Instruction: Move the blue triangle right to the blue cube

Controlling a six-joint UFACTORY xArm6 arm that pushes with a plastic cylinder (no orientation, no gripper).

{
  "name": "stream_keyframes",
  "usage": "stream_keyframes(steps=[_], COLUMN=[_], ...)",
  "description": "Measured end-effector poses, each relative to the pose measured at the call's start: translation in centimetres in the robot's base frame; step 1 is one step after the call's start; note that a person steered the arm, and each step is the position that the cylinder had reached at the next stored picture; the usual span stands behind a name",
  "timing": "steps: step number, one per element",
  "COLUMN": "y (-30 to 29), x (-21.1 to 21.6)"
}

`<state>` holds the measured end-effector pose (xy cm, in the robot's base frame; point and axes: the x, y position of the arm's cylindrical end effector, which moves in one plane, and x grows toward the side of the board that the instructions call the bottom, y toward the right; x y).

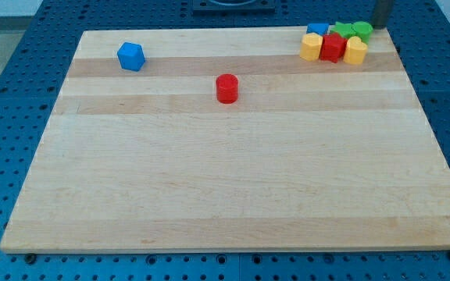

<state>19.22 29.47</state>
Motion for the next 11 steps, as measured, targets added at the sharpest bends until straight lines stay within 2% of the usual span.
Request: stream_keyframes(steps=[2, 9, 10, 11], y=[0.9, -12.1, -13.7, -16.3], x=[1.4, 3.7, 1.1, 0.9])
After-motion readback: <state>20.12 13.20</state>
